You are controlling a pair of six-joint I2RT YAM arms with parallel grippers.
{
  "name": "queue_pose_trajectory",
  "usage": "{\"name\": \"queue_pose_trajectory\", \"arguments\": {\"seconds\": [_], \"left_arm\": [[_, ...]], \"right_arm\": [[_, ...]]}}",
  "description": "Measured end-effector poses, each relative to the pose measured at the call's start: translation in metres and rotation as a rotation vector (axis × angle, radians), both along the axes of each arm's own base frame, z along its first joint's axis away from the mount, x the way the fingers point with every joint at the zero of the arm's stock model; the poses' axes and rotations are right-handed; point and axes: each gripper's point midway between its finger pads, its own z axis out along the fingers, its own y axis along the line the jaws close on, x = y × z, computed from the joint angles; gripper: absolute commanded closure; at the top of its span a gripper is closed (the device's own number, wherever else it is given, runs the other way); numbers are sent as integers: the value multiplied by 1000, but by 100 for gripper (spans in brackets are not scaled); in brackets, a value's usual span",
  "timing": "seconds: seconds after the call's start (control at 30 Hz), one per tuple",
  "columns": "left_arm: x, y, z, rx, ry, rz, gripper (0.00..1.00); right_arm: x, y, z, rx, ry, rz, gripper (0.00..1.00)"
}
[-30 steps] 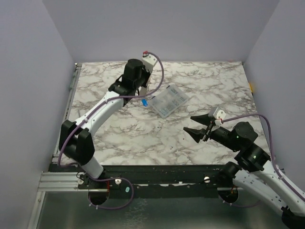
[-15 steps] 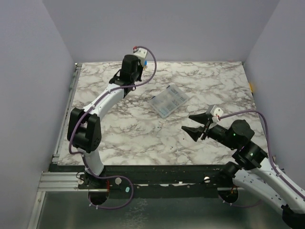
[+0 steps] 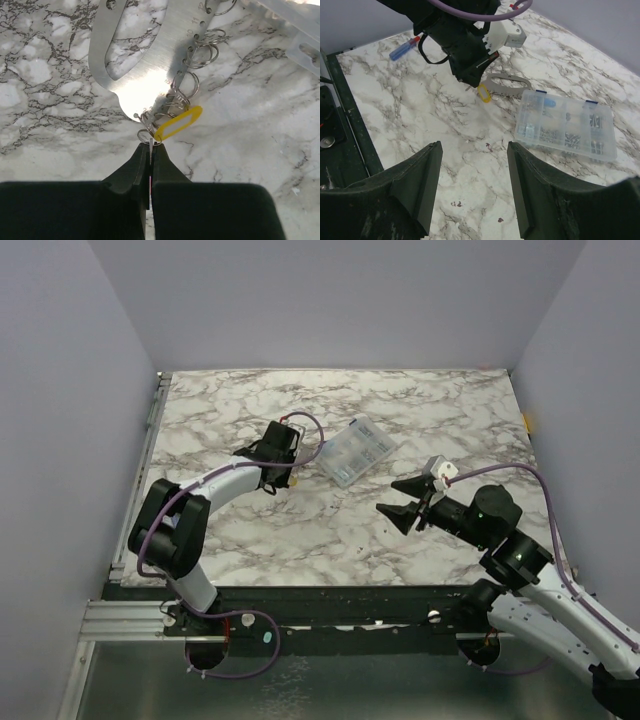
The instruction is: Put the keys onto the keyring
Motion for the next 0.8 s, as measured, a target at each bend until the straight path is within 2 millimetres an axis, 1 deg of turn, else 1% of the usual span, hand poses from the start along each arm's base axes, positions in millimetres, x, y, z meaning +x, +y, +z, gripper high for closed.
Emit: {"name": "queue_pose_trajectory", "arguments": {"seconds": [0.17,0.27,0.33,0.4,0.43,0.5,0.57,0.6,0.7,0.77,0.8], "left_arm": [[-11,-5,11,-37,7,11,96],[-18,-3,9,-42,27,22,92],[-25,0,3,-34,56,31,89],[-33,3,-2,-30,83,37,84],[-38,5,-4,-27,95,41,77],[-47,9,-5,-19,118,46,58],[-55,16,-1,-4,124,51,32],[-58,19,2,0,122,56,21],[-60,30,21,21,66,85,10],[-57,35,35,20,15,109,3],[-54,38,46,16,-22,122,1]], "right_arm": [[1,1,-1,-4,4,0,37],[1,1,-2,-5,5,0,37],[1,1,-2,-5,6,0,37],[1,1,-2,-5,6,1,36],[1,1,-2,-5,6,1,37],[1,1,-2,-5,6,1,36],[1,1,-2,-6,6,1,36],[1,1,-2,-6,7,1,36],[1,1,-2,-6,7,1,36],[1,1,-4,-10,11,1,36],[2,2,-5,-13,14,1,36]]}}
